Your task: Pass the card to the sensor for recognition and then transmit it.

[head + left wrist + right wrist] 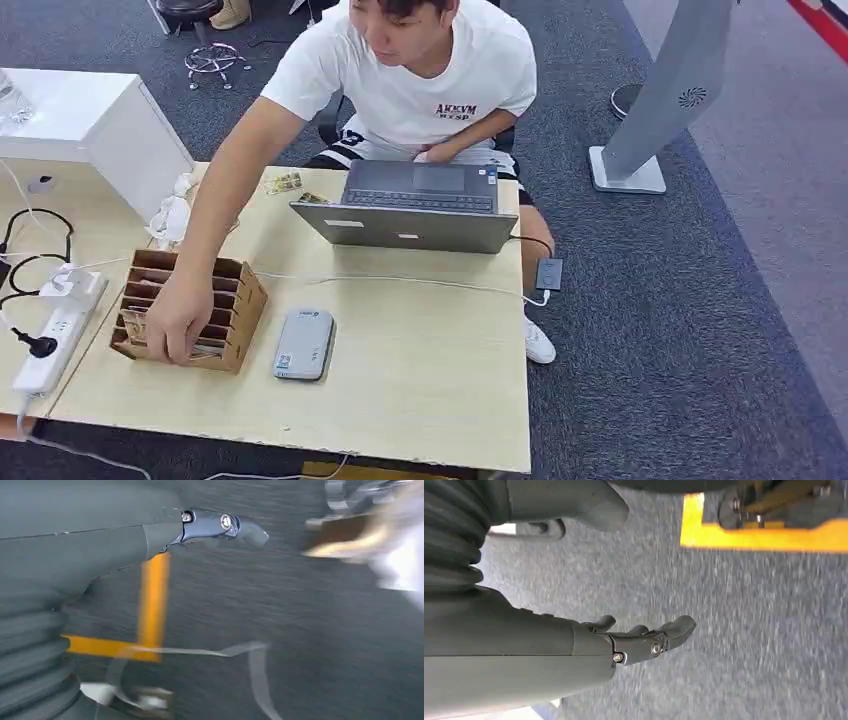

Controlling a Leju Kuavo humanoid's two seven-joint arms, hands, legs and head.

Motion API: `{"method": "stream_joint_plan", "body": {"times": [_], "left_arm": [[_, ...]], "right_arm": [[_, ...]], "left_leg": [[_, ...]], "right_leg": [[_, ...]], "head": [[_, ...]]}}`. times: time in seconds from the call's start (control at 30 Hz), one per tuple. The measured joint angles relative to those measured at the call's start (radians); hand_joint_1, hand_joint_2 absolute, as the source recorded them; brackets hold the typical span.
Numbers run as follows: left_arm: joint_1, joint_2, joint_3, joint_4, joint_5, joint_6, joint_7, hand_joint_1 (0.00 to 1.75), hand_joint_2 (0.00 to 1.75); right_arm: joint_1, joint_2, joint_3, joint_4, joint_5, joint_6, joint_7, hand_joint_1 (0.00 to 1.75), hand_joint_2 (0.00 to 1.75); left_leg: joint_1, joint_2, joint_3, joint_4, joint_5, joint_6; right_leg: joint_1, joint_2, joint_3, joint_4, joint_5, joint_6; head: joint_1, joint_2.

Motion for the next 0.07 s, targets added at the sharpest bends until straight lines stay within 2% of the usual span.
{"method": "stream_joint_plan", "body": {"times": [0.07], "left_arm": [[-0.002, 0.010, -0.050, 0.055, -0.023, 0.002, 0.012, 0.00, 1.75]], "right_arm": [[0.000, -0.008, 0.016, -0.003, -0.027, 0.021, 0.006, 0.00, 1.75]], "left_leg": [[0.000, 0.000, 0.000, 0.000, 0.000, 0.000]], "right_leg": [[0.000, 0.000, 0.001, 0.000, 0.000, 0.000]], "head": [[0.000, 0.000]]}}
